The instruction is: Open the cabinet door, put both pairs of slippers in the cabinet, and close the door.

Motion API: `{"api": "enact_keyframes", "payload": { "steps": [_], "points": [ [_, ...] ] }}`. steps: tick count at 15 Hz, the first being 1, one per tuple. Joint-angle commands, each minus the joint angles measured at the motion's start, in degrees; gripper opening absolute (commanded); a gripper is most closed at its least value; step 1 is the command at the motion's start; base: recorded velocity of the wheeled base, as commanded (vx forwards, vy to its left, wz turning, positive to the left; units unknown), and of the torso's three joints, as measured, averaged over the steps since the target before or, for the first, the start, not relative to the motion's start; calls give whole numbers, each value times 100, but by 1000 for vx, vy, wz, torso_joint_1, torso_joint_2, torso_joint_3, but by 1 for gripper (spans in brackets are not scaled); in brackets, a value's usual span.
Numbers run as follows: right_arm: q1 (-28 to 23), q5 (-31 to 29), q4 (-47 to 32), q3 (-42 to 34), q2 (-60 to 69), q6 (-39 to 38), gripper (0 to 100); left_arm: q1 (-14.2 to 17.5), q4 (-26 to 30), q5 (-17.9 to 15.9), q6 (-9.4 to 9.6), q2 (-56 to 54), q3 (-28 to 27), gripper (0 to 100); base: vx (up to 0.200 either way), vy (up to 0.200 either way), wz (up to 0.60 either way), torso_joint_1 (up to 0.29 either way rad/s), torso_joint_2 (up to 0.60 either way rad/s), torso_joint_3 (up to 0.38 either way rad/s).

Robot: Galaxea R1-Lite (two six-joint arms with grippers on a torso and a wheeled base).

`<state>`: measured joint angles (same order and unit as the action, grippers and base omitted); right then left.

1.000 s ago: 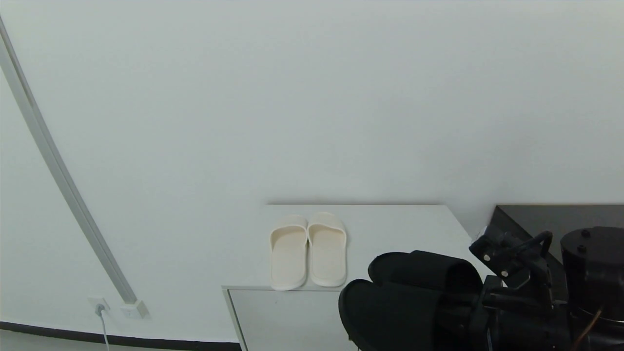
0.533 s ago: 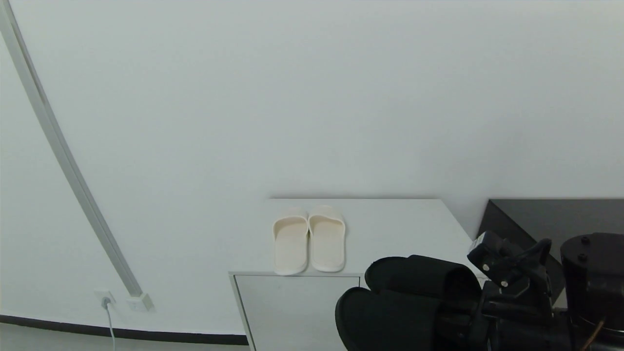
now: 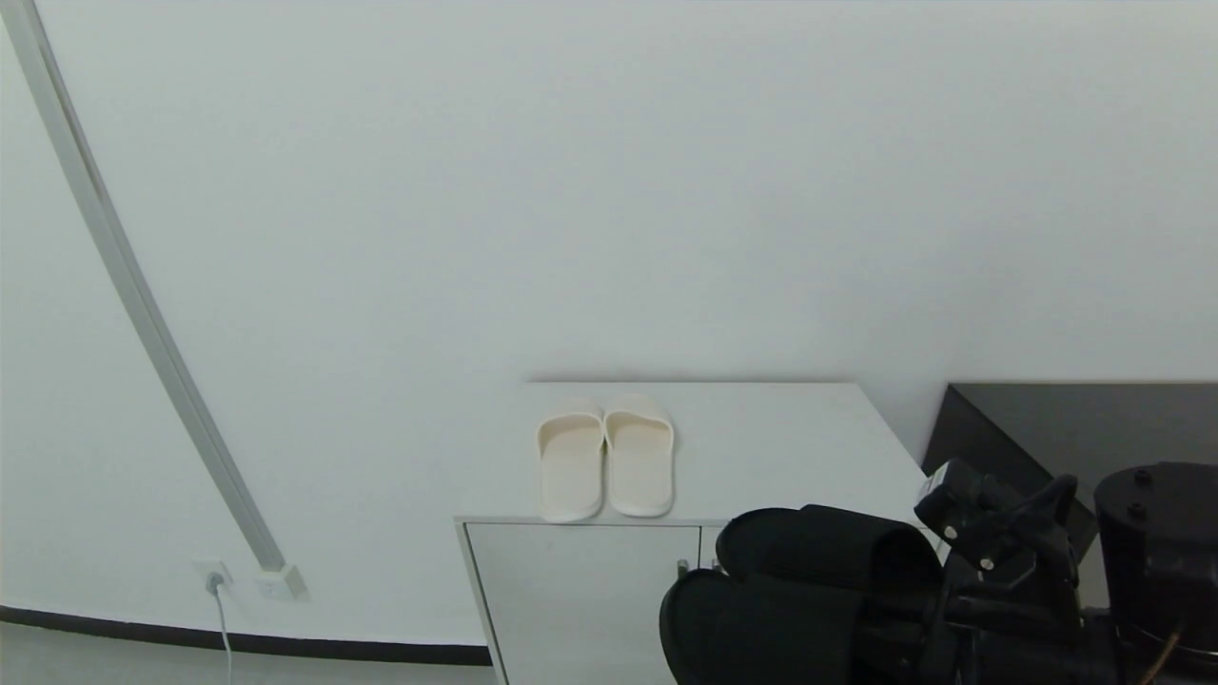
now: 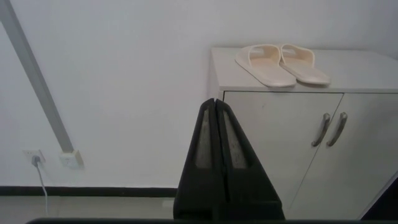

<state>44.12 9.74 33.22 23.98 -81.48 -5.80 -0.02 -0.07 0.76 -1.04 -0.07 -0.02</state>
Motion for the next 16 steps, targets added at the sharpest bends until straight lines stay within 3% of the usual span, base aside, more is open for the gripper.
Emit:
{"api": "enact_keyframes", "payload": {
  "steps": [1, 5, 11, 12, 16],
  "points": [
    [0, 2, 0, -7, -17, 62, 0, 2, -1, 4, -2, 7, 2, 0, 0, 0, 0, 0, 0, 0],
    [0, -7, 0, -16, -17, 79, 0, 2, -1, 12, 16, 7, 2, 0, 0, 0, 0, -15, 24, 16],
    [-26, -42, 0, 10, 62, 79, 0, 2, 7, -5, 104, 7, -6, 0, 0, 0, 0, -152, 353, 195],
    [-26, -42, 0, 10, 53, 79, 0, -6, 7, -14, 95, 7, -6, 100, 0, 0, 0, -173, 388, 217],
    [-17, -42, 0, -16, 27, 123, 0, 2, 7, -14, 95, 7, 2, 100, 0, 0, 0, -200, 459, 260]
  ]
}}
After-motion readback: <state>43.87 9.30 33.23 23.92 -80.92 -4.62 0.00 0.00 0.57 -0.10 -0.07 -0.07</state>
